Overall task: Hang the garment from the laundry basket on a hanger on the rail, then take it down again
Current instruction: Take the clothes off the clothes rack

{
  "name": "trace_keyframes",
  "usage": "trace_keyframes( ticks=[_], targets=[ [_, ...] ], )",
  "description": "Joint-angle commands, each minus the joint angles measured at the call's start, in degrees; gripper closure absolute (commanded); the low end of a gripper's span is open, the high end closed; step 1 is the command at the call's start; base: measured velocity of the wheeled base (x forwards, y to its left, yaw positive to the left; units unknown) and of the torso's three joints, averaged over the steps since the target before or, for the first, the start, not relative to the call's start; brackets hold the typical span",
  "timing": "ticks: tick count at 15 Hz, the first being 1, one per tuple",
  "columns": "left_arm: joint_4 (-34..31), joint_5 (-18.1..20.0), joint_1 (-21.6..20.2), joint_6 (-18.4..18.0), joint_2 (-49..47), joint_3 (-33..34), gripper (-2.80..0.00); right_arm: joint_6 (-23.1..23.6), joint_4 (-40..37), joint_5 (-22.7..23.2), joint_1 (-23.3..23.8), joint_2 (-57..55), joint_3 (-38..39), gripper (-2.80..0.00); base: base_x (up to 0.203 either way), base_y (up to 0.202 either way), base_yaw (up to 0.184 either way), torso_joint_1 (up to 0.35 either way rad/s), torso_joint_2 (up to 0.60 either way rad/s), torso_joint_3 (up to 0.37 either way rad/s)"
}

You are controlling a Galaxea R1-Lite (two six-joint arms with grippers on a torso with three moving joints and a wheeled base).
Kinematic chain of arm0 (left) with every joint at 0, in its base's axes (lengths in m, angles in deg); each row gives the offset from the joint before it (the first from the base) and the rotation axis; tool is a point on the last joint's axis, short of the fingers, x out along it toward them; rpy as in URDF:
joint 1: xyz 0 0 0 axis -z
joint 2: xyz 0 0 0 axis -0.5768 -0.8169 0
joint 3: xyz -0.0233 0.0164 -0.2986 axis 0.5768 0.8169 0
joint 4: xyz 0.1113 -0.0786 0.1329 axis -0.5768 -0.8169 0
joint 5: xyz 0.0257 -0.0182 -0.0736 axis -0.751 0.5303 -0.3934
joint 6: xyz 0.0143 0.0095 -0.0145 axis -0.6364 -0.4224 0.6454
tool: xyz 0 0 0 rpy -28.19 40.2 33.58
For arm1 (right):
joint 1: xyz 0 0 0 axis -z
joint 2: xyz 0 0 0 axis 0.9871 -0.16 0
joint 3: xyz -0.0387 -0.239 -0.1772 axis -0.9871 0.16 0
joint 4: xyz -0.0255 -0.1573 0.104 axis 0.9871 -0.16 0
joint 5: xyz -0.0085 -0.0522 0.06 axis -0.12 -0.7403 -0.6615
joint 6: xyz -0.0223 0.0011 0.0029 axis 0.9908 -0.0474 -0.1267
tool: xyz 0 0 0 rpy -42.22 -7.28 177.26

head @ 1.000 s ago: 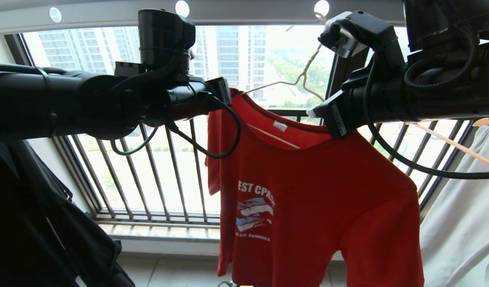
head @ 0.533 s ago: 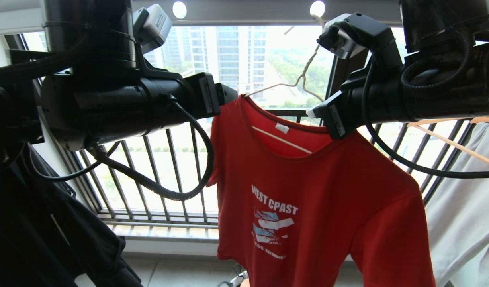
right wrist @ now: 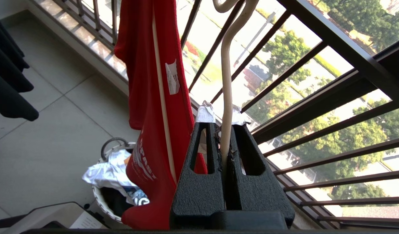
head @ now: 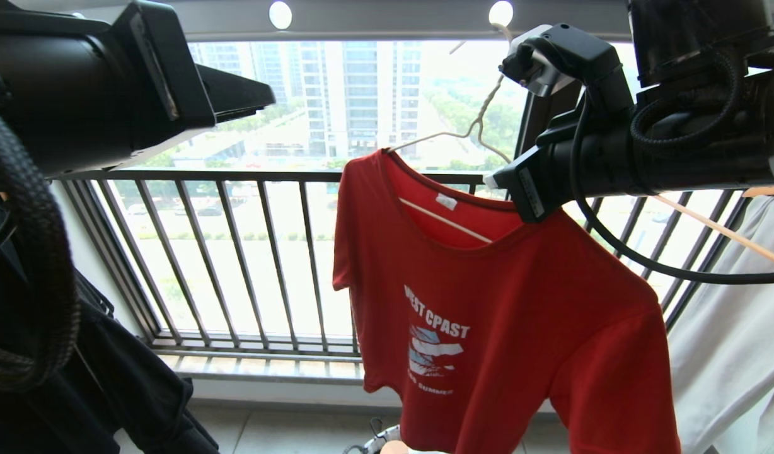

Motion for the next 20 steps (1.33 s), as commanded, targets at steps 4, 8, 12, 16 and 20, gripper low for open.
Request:
trace_keyframes(
  ticks=[4, 8, 12, 16, 20],
  targets=[
    [-11.6, 0.3, 0.1, 0.3, 8.9, -0.8, 0.0, -0.1, -0.3, 0.1, -0.1, 1.5, 0.2, -2.8, 0.0, 0.0, 0.0, 0.0, 0.0, 0.0],
    [-12.6, -0.1, -1.3, 1.7, 12.0, 6.6, 0.0, -0.1, -5.0, 0.1, -0.2, 10.2, 3.5, -2.8, 0.0, 0.0, 0.0, 0.0, 0.0, 0.0],
    [-15.0, -0.2, -9.8, 1.3, 14.2, 12.9, 0.0, -0.2, -7.6, -0.2, -0.4, 24.2, 11.4, -2.8, 0.0, 0.0, 0.0, 0.0, 0.0, 0.0],
    [-15.9, 0.0, -14.3, 0.3, 21.1, 18.8, 0.0, -0.3, -10.6, -0.1, 2.8, 39.8, 19.4, 0.0, 0.0, 0.0, 0.0, 0.0, 0.0, 0.0],
    [-15.8, 1.2, -17.0, 0.7, 31.8, 24.0, 0.0, -3.2, -15.3, 0.0, 12.0, 54.1, 22.4, 0.0, 0.0, 0.0, 0.0, 0.0, 0.0, 0.0]
  ],
)
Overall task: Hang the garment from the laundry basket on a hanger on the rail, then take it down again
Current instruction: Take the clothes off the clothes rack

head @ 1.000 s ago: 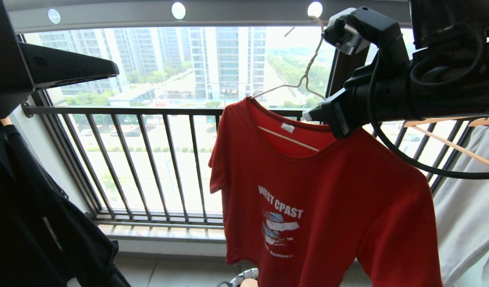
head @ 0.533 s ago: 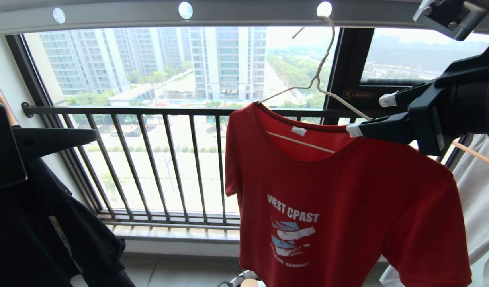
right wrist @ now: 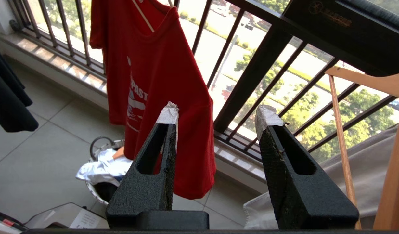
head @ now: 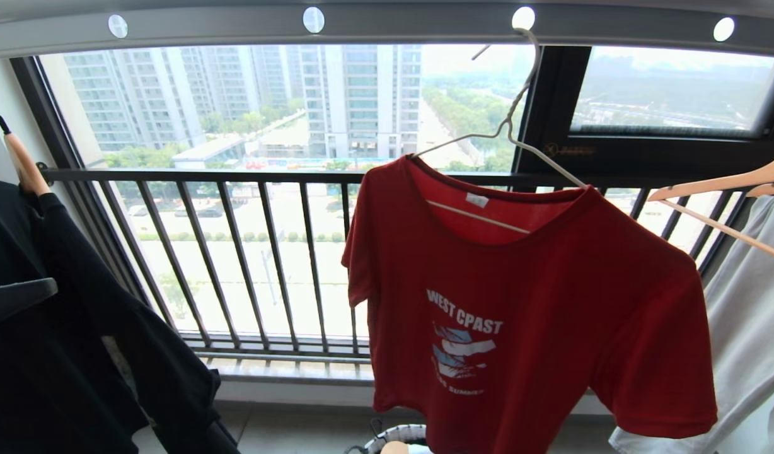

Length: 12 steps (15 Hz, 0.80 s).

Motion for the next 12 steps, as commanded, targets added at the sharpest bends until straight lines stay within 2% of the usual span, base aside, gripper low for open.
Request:
trace_keyframes(
  ticks=[1, 5, 7, 9, 12],
  targets=[
    [0.0, 0.0, -3.8, 0.3, 8.7, 2.4, 0.0, -0.7, -1.9, -0.1, 6.7, 11.6, 1.2, 0.0, 0.0, 0.0, 0.0, 0.0, 0.0, 0.0],
    [-0.2, 0.0, -17.8, 0.8, 21.6, 5.1, 0.0, -2.7, -3.5, -1.1, 18.2, 20.8, -0.3, 0.0, 0.0, 0.0, 0.0, 0.0, 0.0, 0.0],
    [-2.5, 0.3, -23.0, 0.7, 28.0, 5.3, 0.0, -2.7, -5.2, -1.4, 23.9, 23.2, -3.5, 0.0, 0.0, 0.0, 0.0, 0.0, 0.0, 0.0],
    [-8.7, 1.8, -24.5, 0.1, 33.7, 5.9, 0.0, -2.7, -9.8, -0.7, 24.9, 26.1, -3.9, 0.0, 0.0, 0.0, 0.0, 0.0, 0.0, 0.0],
    [-10.7, 3.5, -25.3, -2.0, 40.6, 13.4, 0.0, -2.7, -13.9, 1.6, 25.9, 30.8, 0.7, 0.0, 0.0, 0.0, 0.0, 0.0, 0.0, 0.0]
  ],
)
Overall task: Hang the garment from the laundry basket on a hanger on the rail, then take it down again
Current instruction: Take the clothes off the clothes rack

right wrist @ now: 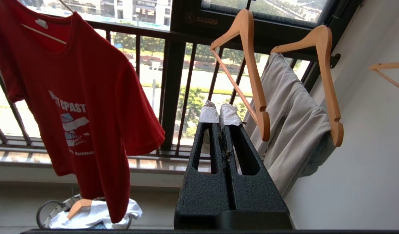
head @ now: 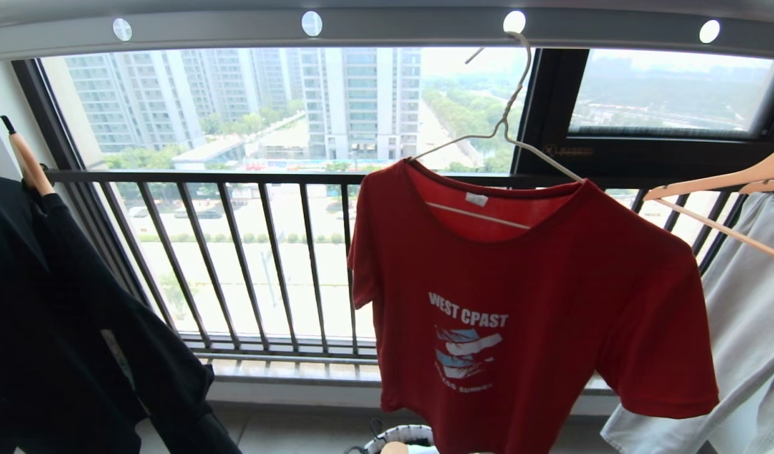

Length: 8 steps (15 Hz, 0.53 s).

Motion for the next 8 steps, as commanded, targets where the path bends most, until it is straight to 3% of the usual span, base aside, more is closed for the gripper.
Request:
trace_keyframes(
  ticks=[1, 3, 5, 8],
  targets=[
    [-0.4, 1.1, -0.6, -2.2, 8.3, 6.4, 0.0, 0.1, -0.8, 0.2, 2.6, 5.7, 5.3, 0.0, 0.0, 0.0, 0.0, 0.0, 0.0, 0.0],
    [-0.3, 1.9, -0.6, -5.0, 11.4, 12.0, 0.0, -0.7, -0.7, 1.7, 5.1, 10.3, 10.5, 0.0, 0.0, 0.0, 0.0, 0.0, 0.0, 0.0],
    [1.5, 2.2, -0.7, -6.9, 11.5, 16.4, 0.0, -2.2, 0.4, 3.7, 3.3, 11.5, 15.3, 0.0, 0.0, 0.0, 0.0, 0.0, 0.0, 0.0],
    [9.5, 2.2, -0.7, -12.6, 11.6, 27.5, 0.0, -2.4, 5.0, 8.1, 2.8, 15.0, 27.1, 0.0, 0.0, 0.0, 0.0, 0.0, 0.0, 0.0]
  ],
)
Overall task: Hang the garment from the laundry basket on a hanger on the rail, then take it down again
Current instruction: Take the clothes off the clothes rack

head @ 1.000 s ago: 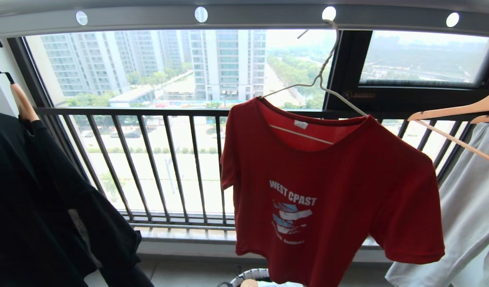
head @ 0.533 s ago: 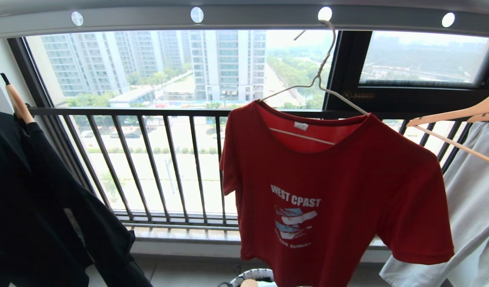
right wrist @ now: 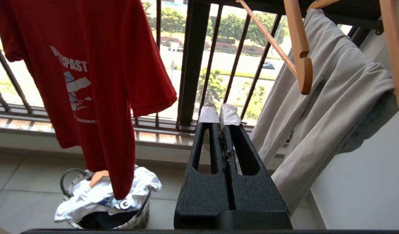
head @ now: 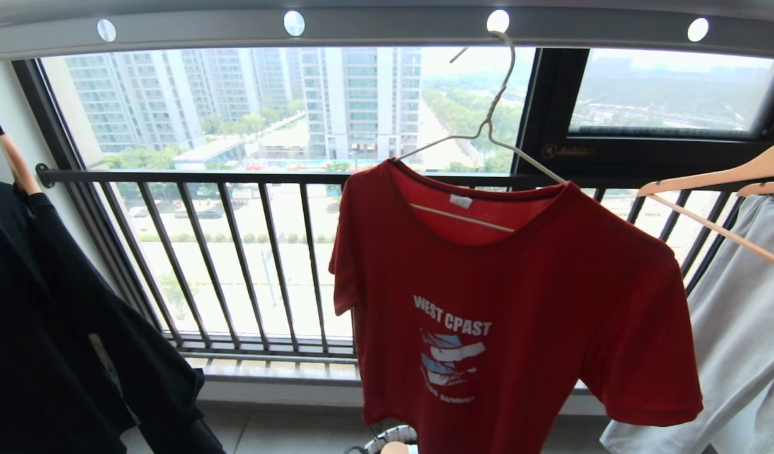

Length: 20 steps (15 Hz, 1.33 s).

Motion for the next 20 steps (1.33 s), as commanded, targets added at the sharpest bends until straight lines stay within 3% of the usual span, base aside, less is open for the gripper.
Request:
trace_keyframes(
  ticks=[1, 3, 4, 5, 8, 10, 12, 16, 18, 20],
  targets=[
    [7.8, 0.0, 0.0, -3.6, 0.4, 10.9, 0.0, 0.5, 3.0, 3.1, -0.1, 6.7, 11.1, 0.0, 0.0, 0.0, 0.0, 0.0, 0.0, 0.0],
    [20.8, 1.3, 0.0, -7.6, 0.4, 19.8, 0.0, -1.9, 8.7, 5.8, 0.0, 10.7, 22.0, 0.0, 0.0, 0.0, 0.0, 0.0, 0.0, 0.0],
    [23.6, 2.6, 0.0, -10.9, 0.4, 21.8, 0.0, -3.3, 13.1, 7.1, 0.0, 11.0, 27.3, 0.0, 0.0, 0.0, 0.0, 0.0, 0.0, 0.0],
    [23.3, 3.4, 0.0, -13.1, 0.4, 22.0, 0.0, -3.2, 18.6, 8.5, 0.0, 11.1, 33.2, 0.0, 0.0, 0.0, 0.0, 0.0, 0.0, 0.0],
    [23.3, 3.4, 0.0, -12.6, 0.3, 22.0, 0.0, 0.1, 41.7, 10.2, 0.1, 11.4, 50.8, 0.0, 0.0, 0.0, 0.0, 0.0, 0.0, 0.0],
    [23.3, 3.4, 0.0, -12.6, 0.4, 22.0, 0.0, 4.6, 52.9, 10.3, 0.1, 11.4, 56.4, 0.0, 0.0, 0.0, 0.0, 0.0, 0.0, 0.0],
    [23.2, 3.3, 0.0, -11.4, 0.4, 22.0, 0.0, 6.0, 50.4, 7.8, 0.1, 11.5, 56.5, 0.0, 0.0, 0.0, 0.0, 0.0, 0.0, 0.0],
    [23.2, 2.3, 0.0, -2.6, 0.4, 22.0, 0.0, 4.1, 46.6, 6.9, 0.1, 11.5, 56.4, 0.0, 0.0, 0.0, 0.0, 0.0, 0.0, 0.0],
    [23.2, 2.2, 0.0, -2.6, 0.4, 22.0, 0.0, 0.2, 46.5, 6.8, 0.1, 11.5, 56.5, 0.0, 0.0, 0.0, 0.0, 0.0, 0.0, 0.0],
    [23.2, 2.2, 0.0, -2.6, 0.4, 22.0, 0.0, -0.3, 46.5, 6.7, 0.1, 11.5, 56.5, 0.0, 0.0, 0.0, 0.0, 0.0, 0.0, 0.0]
  ],
)
